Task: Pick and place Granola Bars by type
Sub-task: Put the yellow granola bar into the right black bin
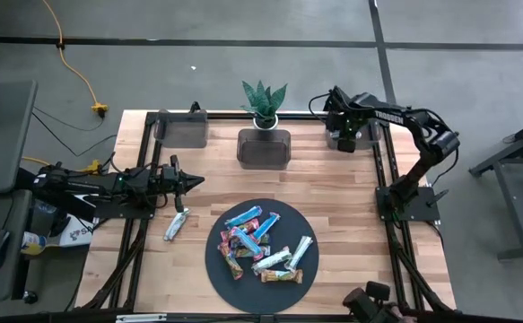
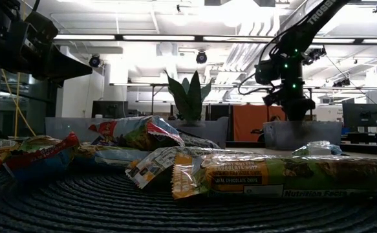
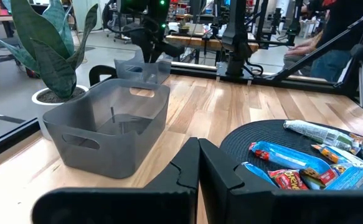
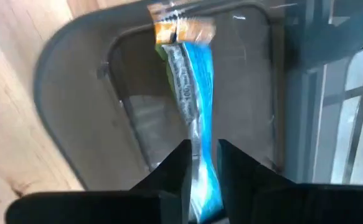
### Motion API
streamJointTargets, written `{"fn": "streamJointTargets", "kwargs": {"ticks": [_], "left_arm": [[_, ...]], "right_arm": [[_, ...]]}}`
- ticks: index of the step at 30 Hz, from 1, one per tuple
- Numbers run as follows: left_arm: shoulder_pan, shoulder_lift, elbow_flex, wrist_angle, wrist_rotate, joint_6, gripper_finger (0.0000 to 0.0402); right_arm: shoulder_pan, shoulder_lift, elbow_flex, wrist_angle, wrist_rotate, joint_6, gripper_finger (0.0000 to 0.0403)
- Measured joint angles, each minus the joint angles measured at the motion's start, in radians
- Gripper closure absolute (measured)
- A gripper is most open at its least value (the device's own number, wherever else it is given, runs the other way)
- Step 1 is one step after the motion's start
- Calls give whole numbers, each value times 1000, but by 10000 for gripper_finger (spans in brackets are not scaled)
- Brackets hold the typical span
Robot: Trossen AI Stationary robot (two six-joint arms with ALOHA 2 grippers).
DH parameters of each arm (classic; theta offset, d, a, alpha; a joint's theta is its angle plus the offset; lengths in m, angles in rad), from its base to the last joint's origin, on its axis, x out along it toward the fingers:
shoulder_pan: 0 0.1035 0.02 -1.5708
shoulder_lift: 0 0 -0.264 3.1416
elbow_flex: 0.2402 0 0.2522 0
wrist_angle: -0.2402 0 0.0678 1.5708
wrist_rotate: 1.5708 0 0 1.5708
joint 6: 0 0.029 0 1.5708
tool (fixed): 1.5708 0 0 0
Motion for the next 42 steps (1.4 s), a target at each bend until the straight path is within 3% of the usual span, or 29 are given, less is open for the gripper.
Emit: {"fn": "streamJointTargets", "kwargs": {"ticks": [10,22,27,34,38,42], "left_arm": [[0,0,0,0,0,0,400],[0,0,0,0,0,0,400],[0,0,0,0,0,0,400],[0,0,0,0,0,0,400],[0,0,0,0,0,0,400],[0,0,0,0,0,0,400]], "right_arm": [[0,-3,-24,29,97,82,305],[0,-148,-24,28,66,195,234],[0,-258,-23,49,-61,276,215],[13,-399,-23,140,-362,458,212],[71,-445,-23,219,-509,547,214],[167,-456,-22,294,-583,614,212]]}}
